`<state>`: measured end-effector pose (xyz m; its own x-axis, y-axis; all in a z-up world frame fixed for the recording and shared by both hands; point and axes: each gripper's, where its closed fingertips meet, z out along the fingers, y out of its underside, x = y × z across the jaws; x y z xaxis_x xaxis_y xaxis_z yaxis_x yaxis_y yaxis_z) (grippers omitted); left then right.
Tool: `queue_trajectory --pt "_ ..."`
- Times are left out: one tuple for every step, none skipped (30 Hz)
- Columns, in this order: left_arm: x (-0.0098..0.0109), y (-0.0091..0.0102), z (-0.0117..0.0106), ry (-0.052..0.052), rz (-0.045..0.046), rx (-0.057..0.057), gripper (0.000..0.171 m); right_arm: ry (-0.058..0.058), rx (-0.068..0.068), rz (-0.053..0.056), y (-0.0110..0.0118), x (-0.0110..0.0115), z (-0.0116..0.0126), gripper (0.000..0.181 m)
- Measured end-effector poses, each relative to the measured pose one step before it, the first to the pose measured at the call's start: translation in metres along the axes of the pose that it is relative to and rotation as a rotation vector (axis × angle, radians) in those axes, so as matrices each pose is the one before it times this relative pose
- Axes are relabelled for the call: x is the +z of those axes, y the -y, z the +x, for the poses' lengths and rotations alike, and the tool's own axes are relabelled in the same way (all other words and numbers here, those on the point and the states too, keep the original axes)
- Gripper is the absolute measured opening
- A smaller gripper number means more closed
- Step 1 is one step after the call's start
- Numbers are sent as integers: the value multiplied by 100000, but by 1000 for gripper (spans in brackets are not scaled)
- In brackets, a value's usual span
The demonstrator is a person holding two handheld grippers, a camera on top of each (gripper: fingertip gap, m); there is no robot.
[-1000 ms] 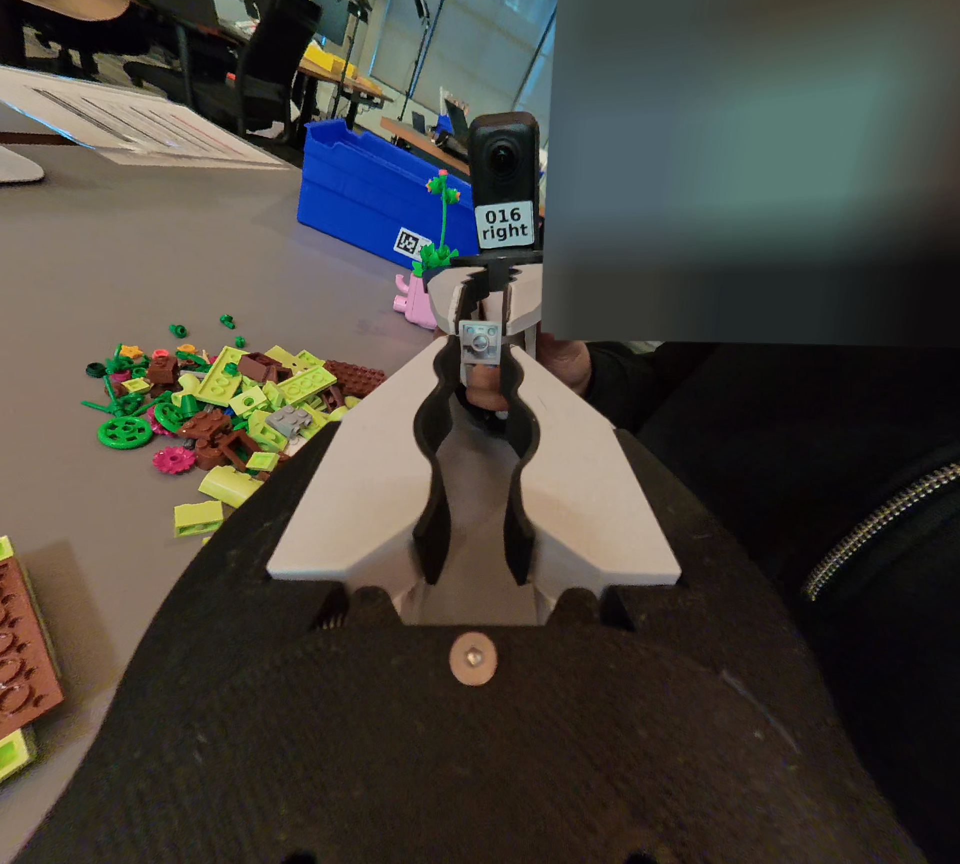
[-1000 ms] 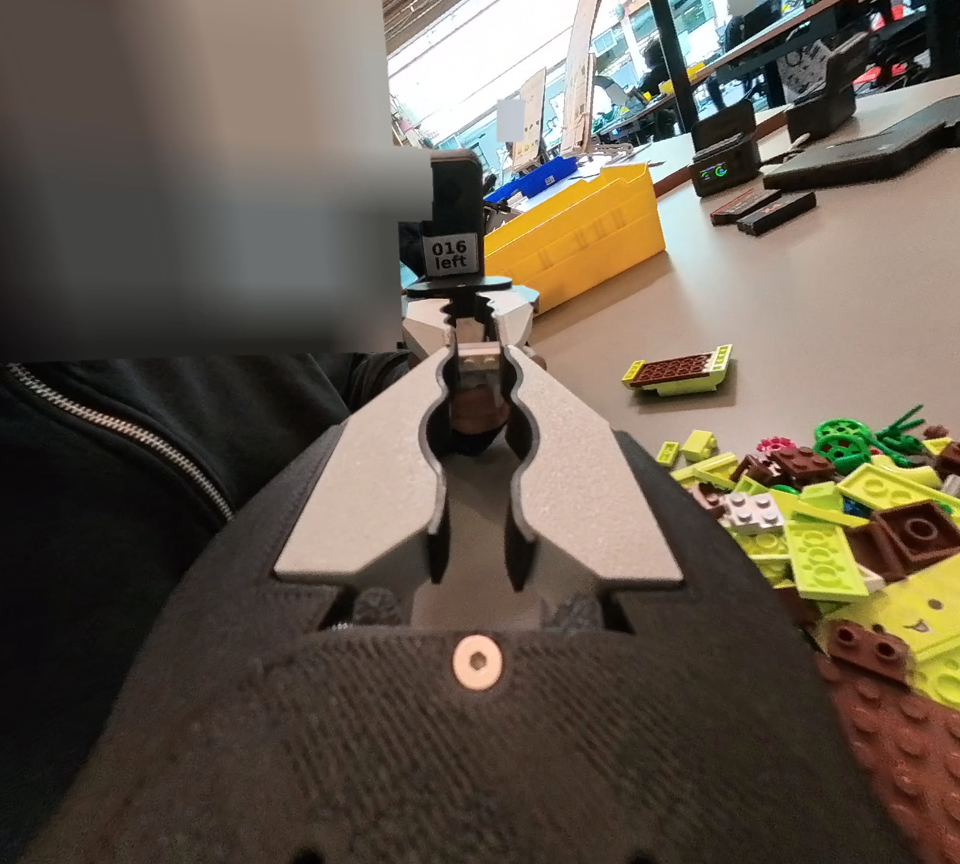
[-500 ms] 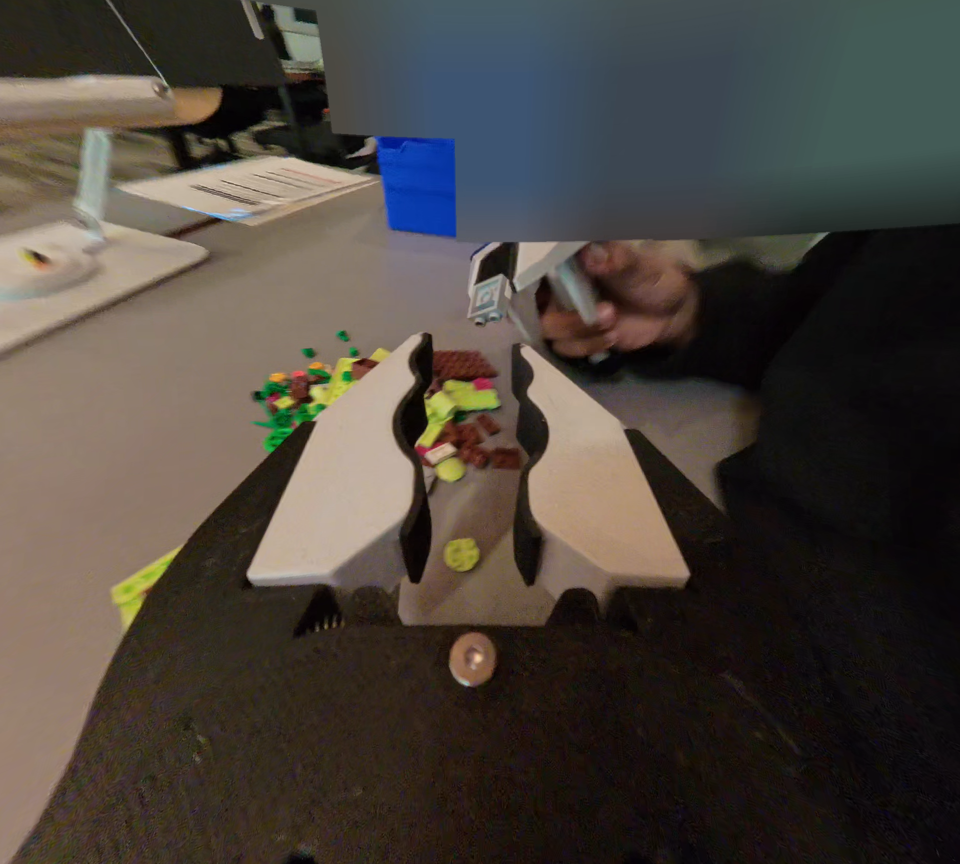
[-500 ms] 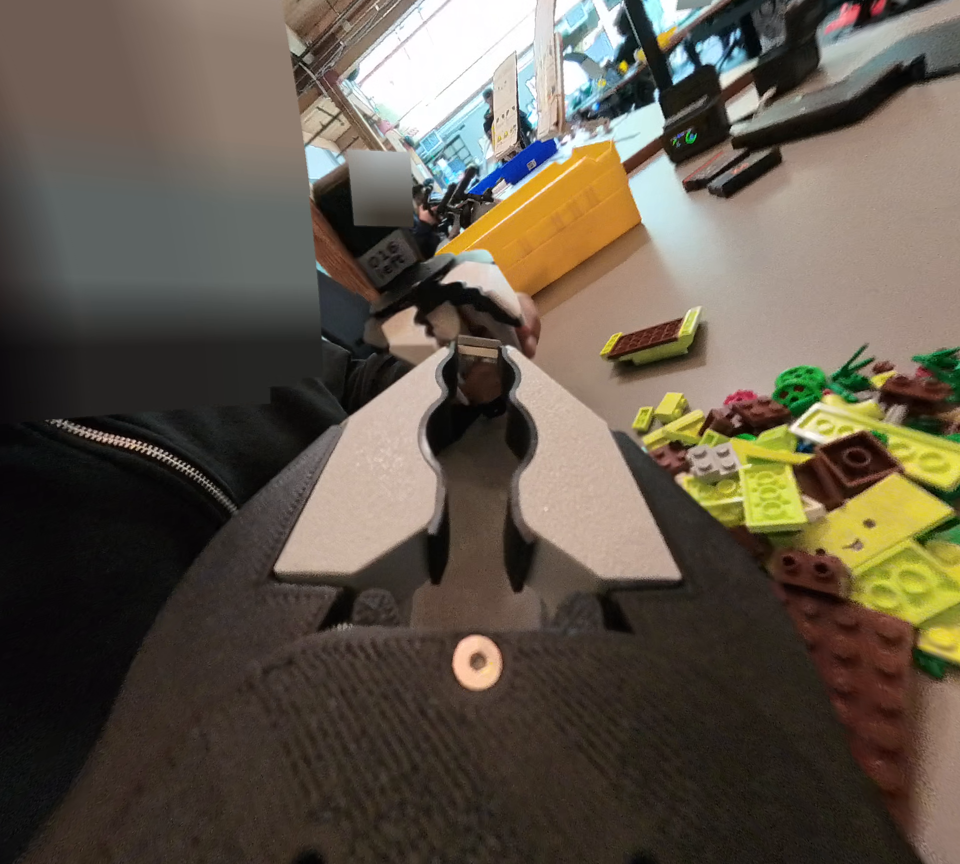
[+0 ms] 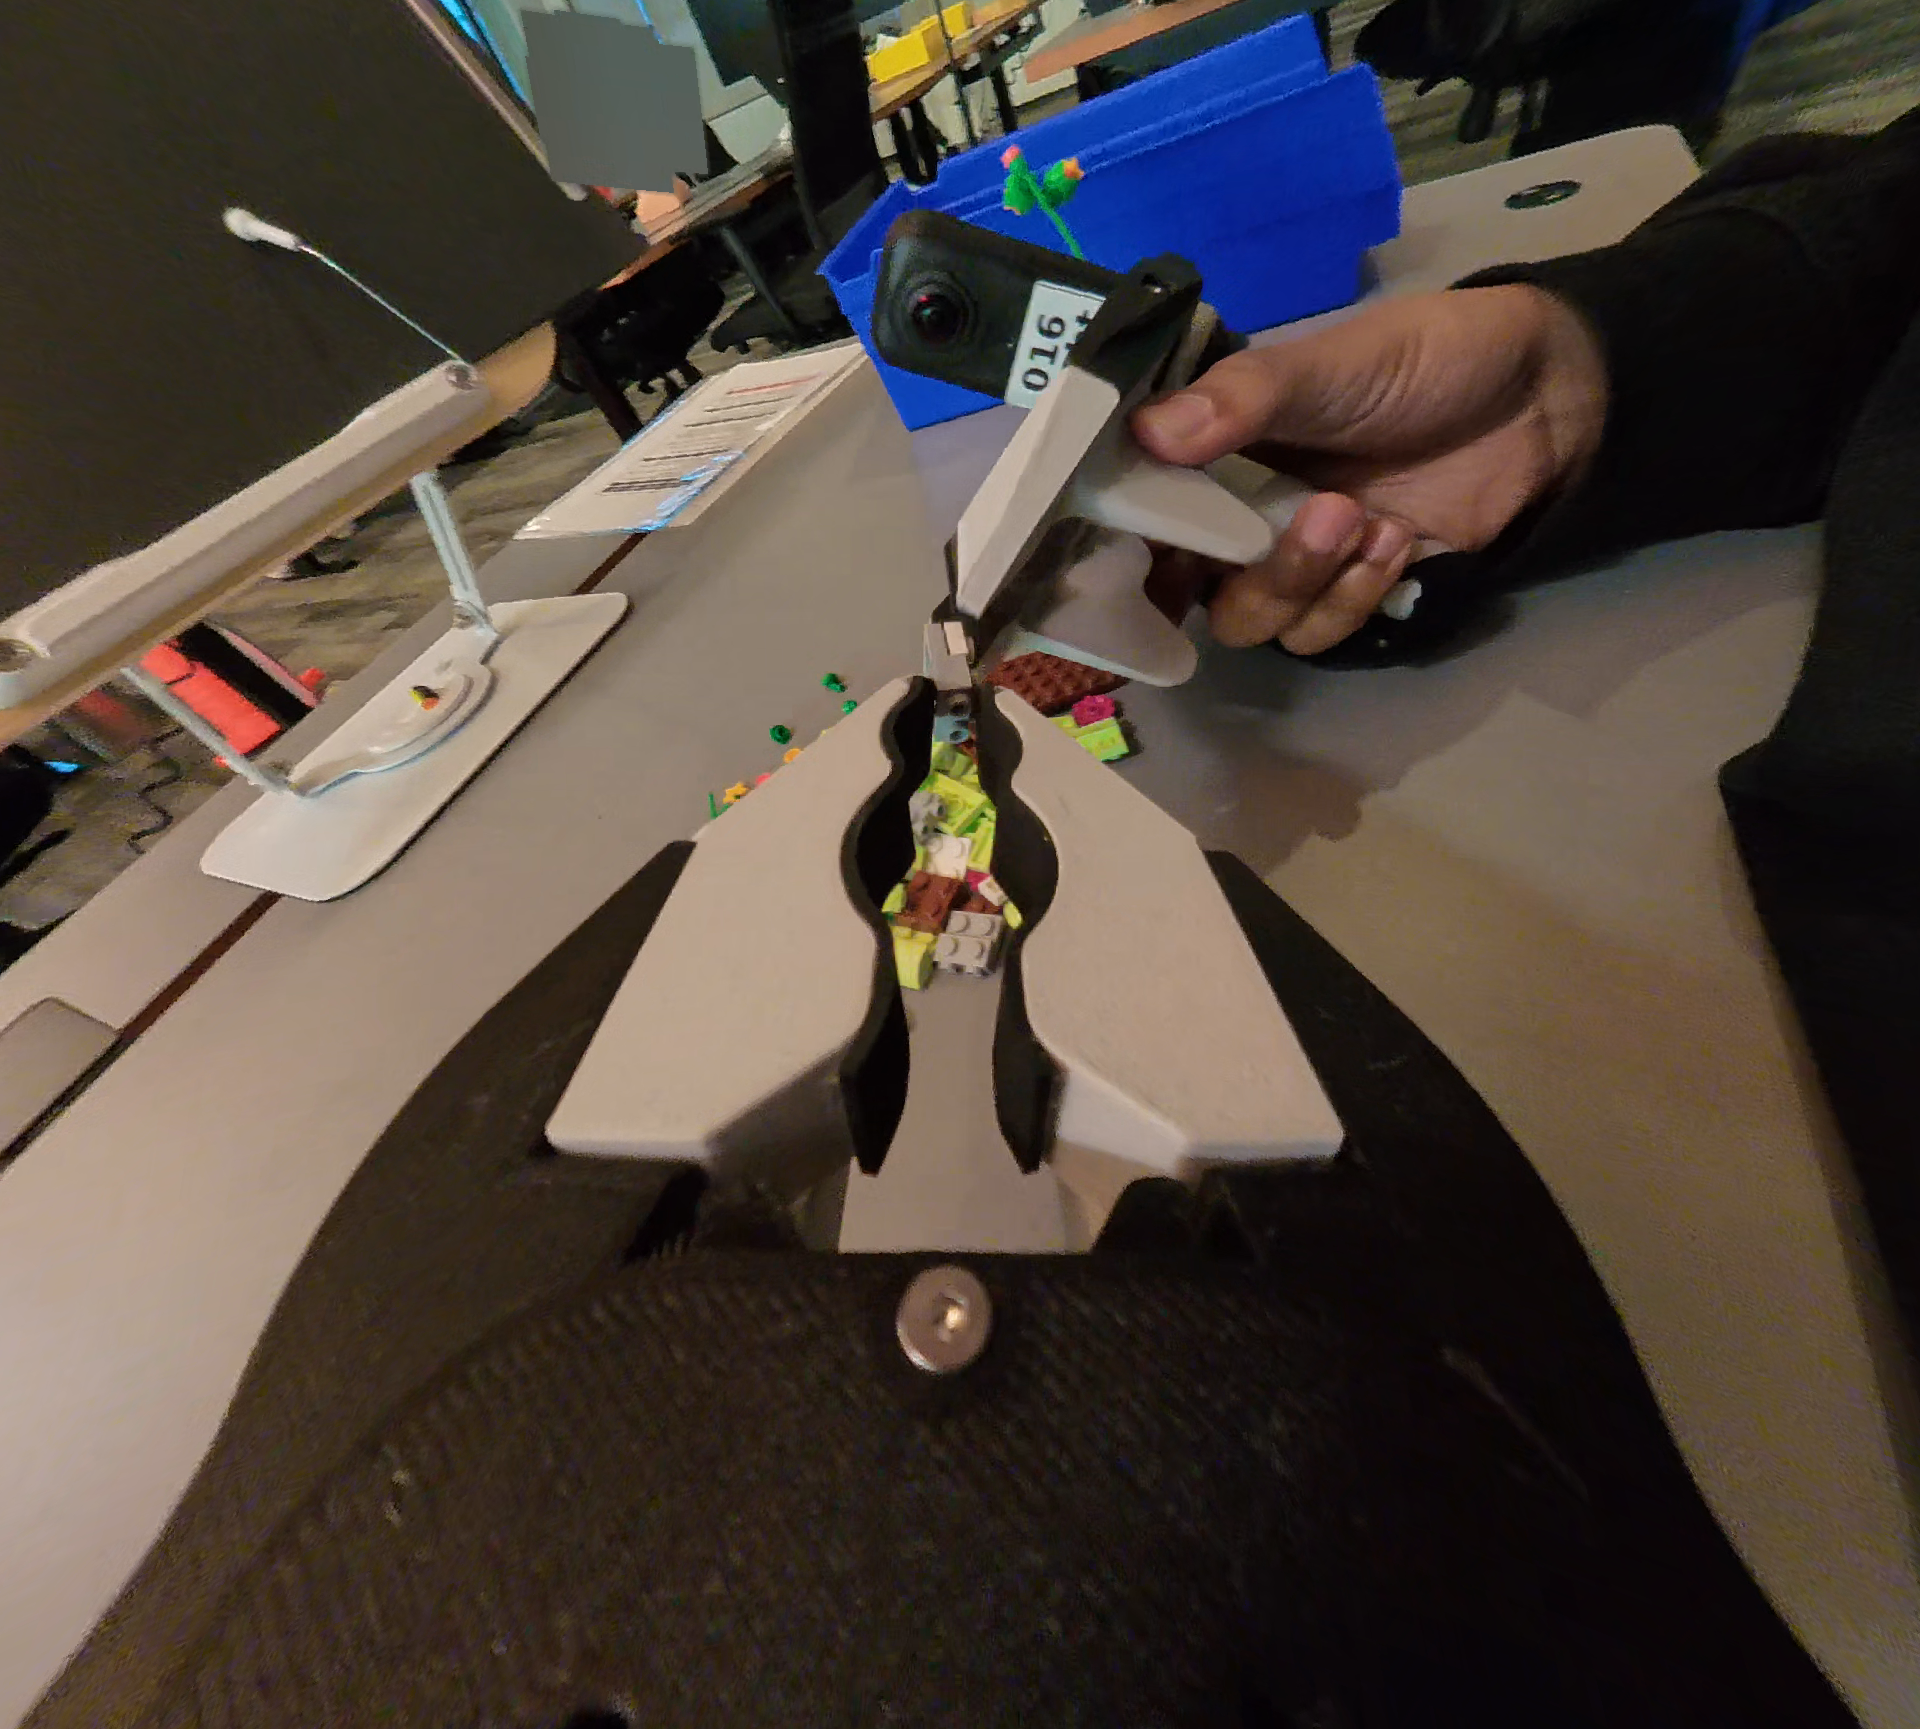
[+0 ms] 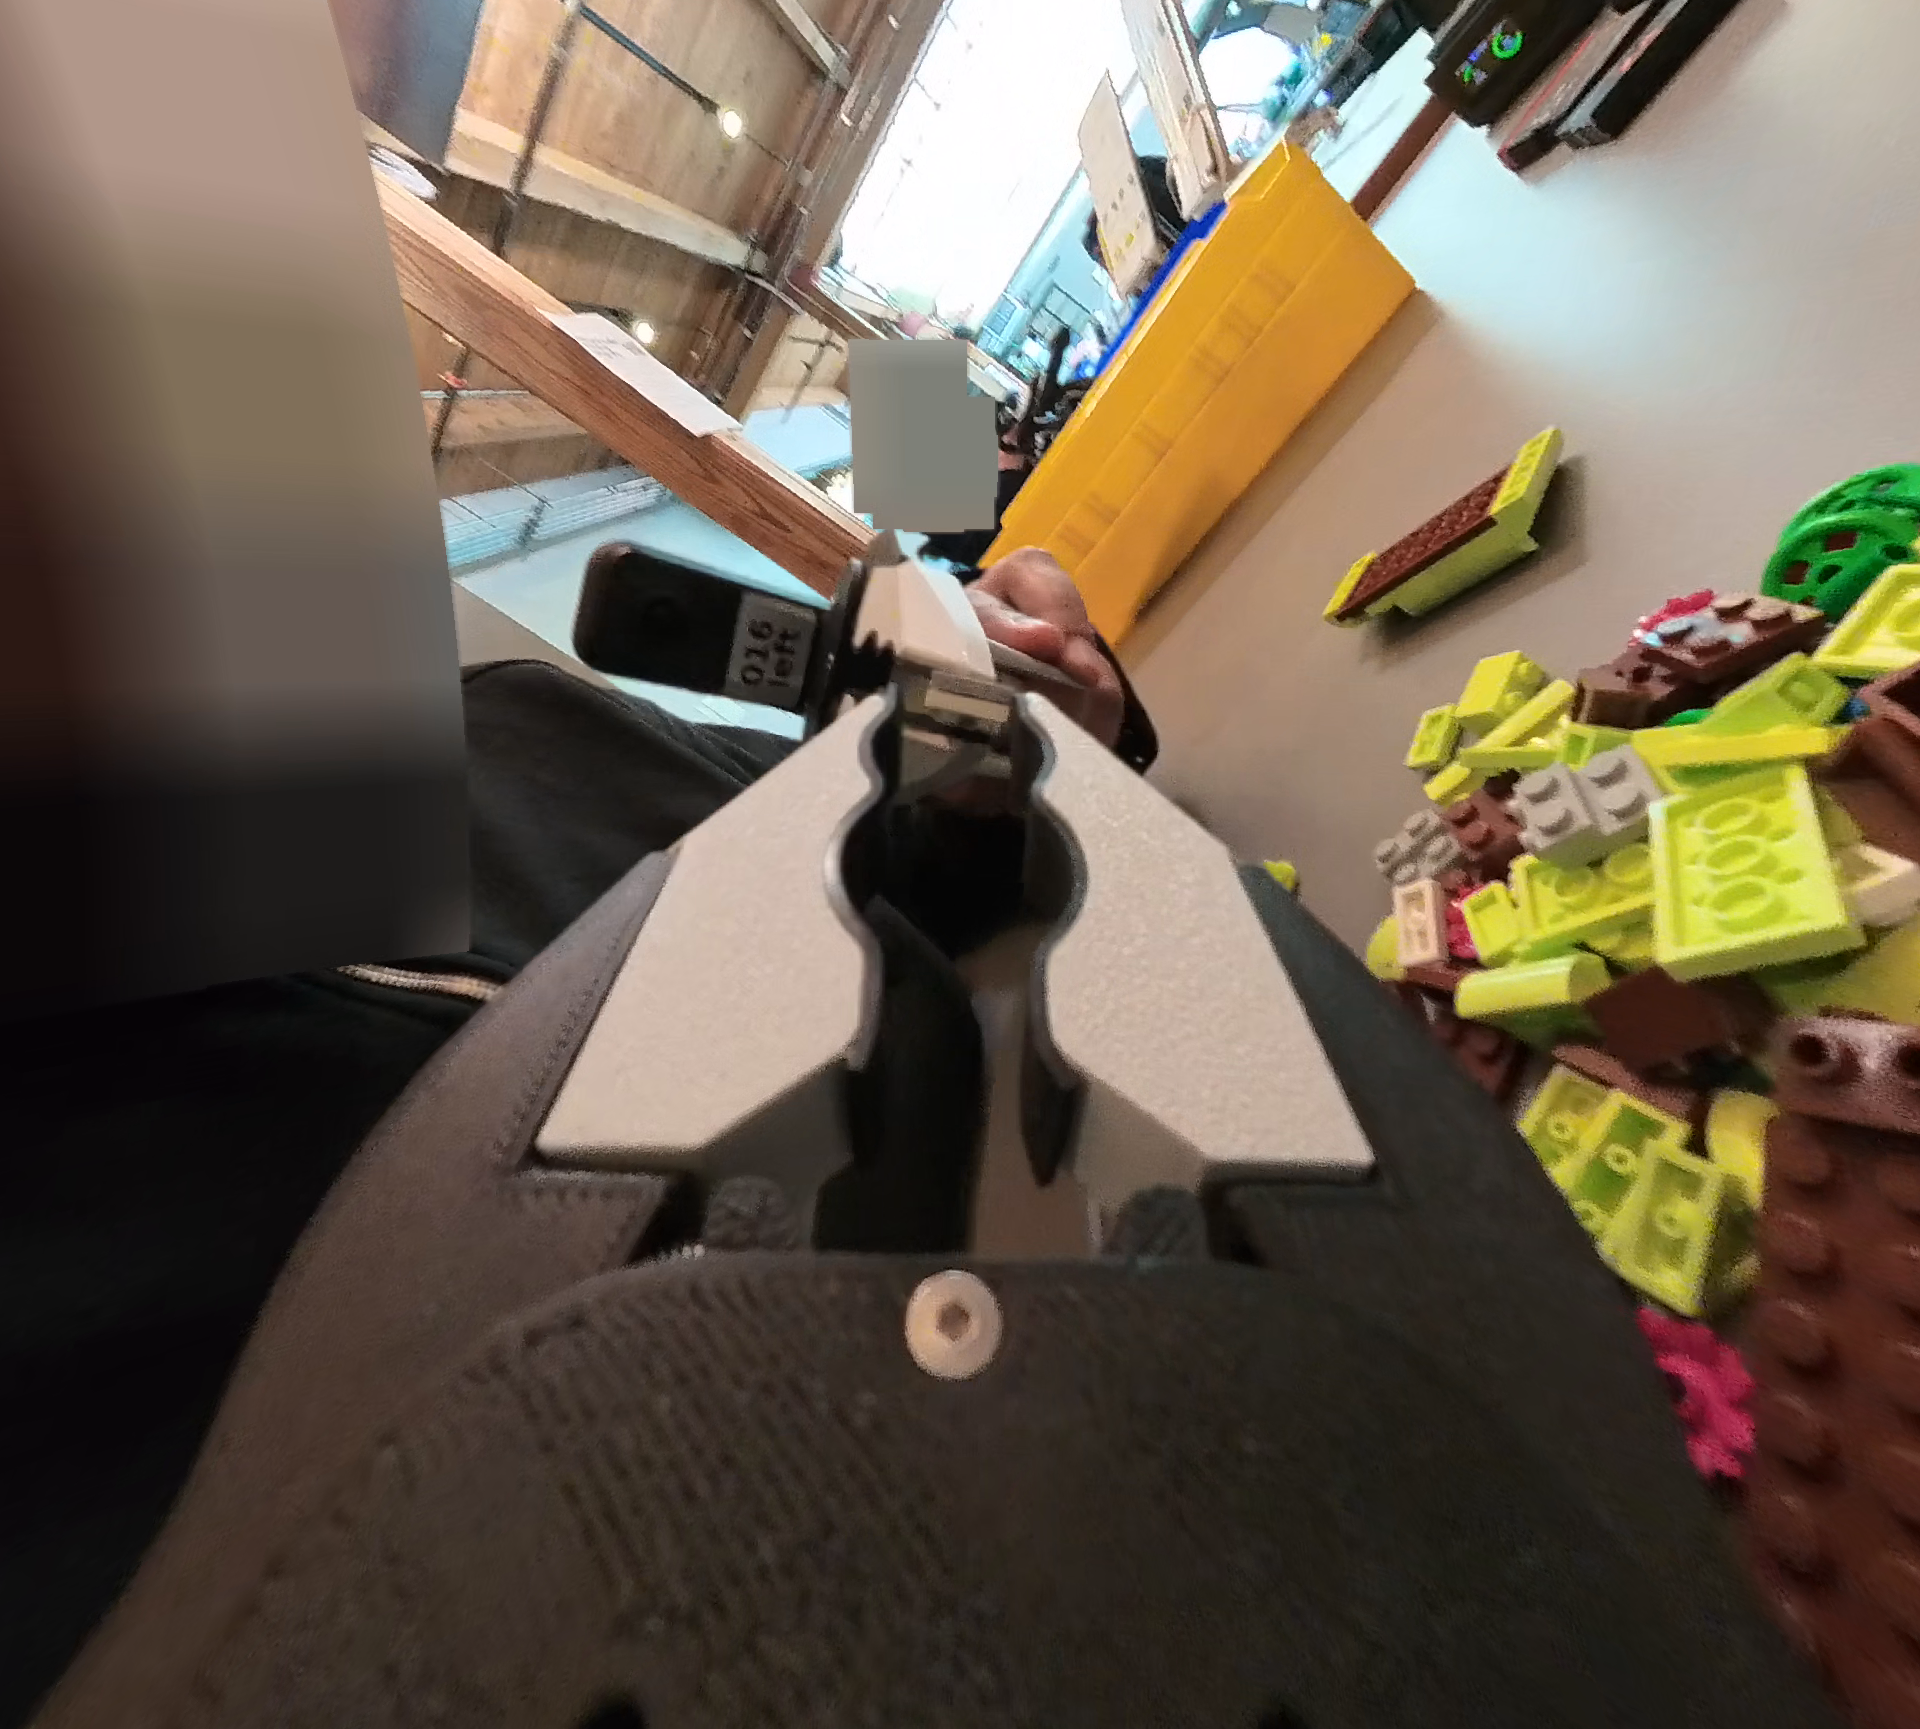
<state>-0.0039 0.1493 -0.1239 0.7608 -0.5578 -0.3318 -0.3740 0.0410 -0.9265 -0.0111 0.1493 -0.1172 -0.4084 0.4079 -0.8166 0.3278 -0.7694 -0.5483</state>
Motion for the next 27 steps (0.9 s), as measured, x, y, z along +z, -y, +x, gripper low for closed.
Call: queue_trajectory --pt "-6 -39 -173 2140 -774 2072 4 1850 1114 1773 165 46 -190 23" --pt "6 -72 -98 1916 -756 2919 4 1492 1594 948 50 66 -94 25" --pt "6 -16 24 1291 -532 2973 4 903 1317 337 -37 50 1 25" --pt "14 12 128 550 -489 2581 4 577 782 -39 -78 38 0 24" --pt "53 -4 182 193 -636 2074 4 131 349 -417 -118 57 42 23" --pt "-8 92 -7 1263 53 1732 4 -410 -52 -855 -167 57 77 20" --pt "-16 45 -34 923 -344 1569 4 -687 -333 -964 -183 67 79 17" --pt "-15 45 -39 680 -240 1138 4 -953 -747 -252 -63 38 75 14" --pt "-38 88 -45 746 164 681 3 -719 -713 -23 6 14 16 14" --pt "10 -44 -23 518 -650 674 3 -577 -620 -269 -16 0 -3 14" --pt "-16 32 -19 687 -366 500 3 -416 -889 -302 -2 -4 -43 14" --pt "-29 77 -31 890 -276 267 3 -375 -808 -422 -17 2 -63 14" --pt "37 -62 -36 426 -1582 -689 3 -686 -804 -365 -9 -26 -3 14" --pt "35 71 0 -282 -167 -2514 3 -413 -756 -105 28 -46 -40 14" --pt "-13 58 -190 149 447 -2723 3 -276 -373 -253 -25 -30 -41 13" --pt "-276 -108 -1746 8493 -38 -1937 3 -1703 -660 -2460 -376 -65 222 14" --pt "-554 -227 -2593 7577 141 -3042 4 -2486 -699 -2024 -387 -196 387 13" --pt "-455 -385 -2398 3136 -212 -9264 3 -900 205 1676 152 -336 176 13" --pt "-363 -189 -1537 188 619 -9015 4 20 286 2272 370 -318 58 14" --pt "-275 3 -656 -191 1500 -4426 4 -791 -624 548 254 -144 176 14" --pt "-39 -75 33 -1324 384 -2124 4 -1815 -1723 -701 93 -11 242 14" --pt "179 -171 400 -2499 -461 -2302 4 -3931 -3689 -2363 -153 80 427 13" --pt "261 -197 378 -2224 -567 -1937 4 -8242 -6553 -4010 -364 51 900 14" --pt "222 -262 273 -1837 -804 -1439 4 -10816 -8355 -3999 -263 -37 1068 14" --pt "196 -288 201 -1968 -841 -2376 4 -9727 -9476 -2754 -39 -102 773 14" --pt "109 -152 181 -2456 427 -4073 4 -8702 -9815 -1815 48 -98 641 15" --pt "150 -246 175 -3037 -345 -5130 4 -8078 -8482 -1551 22 -100 645 14"
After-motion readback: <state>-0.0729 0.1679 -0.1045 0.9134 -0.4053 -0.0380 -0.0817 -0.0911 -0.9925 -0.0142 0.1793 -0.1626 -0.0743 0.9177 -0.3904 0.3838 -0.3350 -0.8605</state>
